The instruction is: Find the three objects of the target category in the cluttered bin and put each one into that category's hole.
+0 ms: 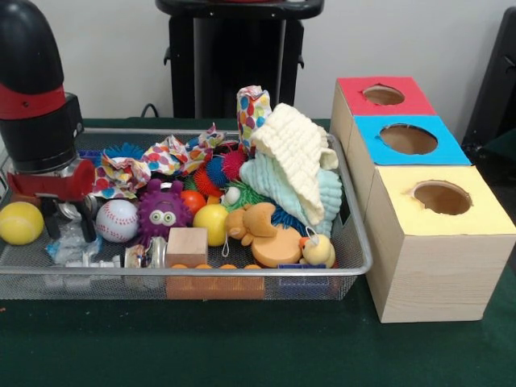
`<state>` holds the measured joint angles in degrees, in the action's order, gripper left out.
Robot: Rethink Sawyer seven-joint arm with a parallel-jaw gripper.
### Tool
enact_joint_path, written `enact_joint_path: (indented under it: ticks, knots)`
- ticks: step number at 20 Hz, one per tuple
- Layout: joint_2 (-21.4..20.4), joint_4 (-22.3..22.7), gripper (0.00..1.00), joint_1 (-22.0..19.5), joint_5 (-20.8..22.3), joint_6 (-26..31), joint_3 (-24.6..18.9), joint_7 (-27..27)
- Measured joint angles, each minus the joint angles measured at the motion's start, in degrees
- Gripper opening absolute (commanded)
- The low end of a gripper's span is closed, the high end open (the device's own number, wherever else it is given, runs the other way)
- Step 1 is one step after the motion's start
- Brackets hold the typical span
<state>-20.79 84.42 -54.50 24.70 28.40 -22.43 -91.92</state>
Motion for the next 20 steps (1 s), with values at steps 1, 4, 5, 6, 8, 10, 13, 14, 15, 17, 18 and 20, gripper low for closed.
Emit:
enact_joint_path:
  ticks: [1, 4, 5, 6, 8, 10, 13, 14, 15, 17, 18, 20]
  knots:
    - [0.0, 0.0, 1.0, 0.1, 0.0, -0.1, 0.1, 0.0]
    - [-0.4, 0.1, 1.0, 0.8, 0.0, -0.1, 0.9, 0.0]
    - [-0.4, 0.1, 1.0, 0.9, 0.0, -0.1, 1.1, 0.0]
    - [-0.5, 0.1, 1.0, 1.3, 0.0, -0.1, 1.5, 0.0]
    - [-0.6, 0.1, 1.0, 1.6, 0.0, -0.1, 1.8, 0.0]
    - [-0.7, 0.1, 1.0, 2.0, 0.1, -0.1, 2.2, 0.0]
    - [-1.0, 0.1, 1.0, 2.5, 0.1, 0.0, 2.7, 0.0]
    - [-1.2, 0.1, 1.0, 2.7, 0.1, 0.1, 2.8, 0.0]
    - [-1.3, 0.1, 1.0, 2.9, 0.1, 0.3, 2.9, 0.0]
    - [-1.7, 0.1, 1.0, 3.1, 0.1, 0.6, 3.2, 0.0]
    - [-1.9, 0.2, 1.0, 3.2, 0.1, 0.9, 3.3, 0.0]
    - [-2.2, 0.2, 1.0, 3.3, 0.1, 1.5, 3.5, 0.0]
